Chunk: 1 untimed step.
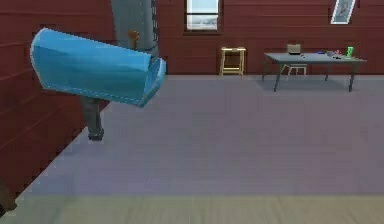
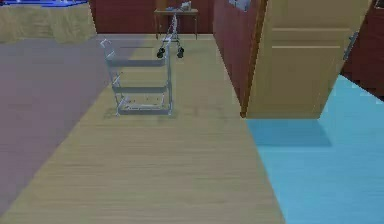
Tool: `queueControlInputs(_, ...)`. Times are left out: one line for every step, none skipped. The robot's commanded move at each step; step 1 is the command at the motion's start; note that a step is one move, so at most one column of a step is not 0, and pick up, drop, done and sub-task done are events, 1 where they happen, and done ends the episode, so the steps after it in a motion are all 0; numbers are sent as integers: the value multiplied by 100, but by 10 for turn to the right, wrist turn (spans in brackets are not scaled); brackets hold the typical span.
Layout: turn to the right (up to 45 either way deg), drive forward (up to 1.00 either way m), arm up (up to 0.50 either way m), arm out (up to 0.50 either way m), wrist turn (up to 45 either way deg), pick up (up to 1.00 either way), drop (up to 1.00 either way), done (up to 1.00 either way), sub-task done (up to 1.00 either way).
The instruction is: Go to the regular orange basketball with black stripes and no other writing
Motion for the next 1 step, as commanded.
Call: queueControlInputs(450, 0, 0, 0, 0, 0, 0, 0, 0)
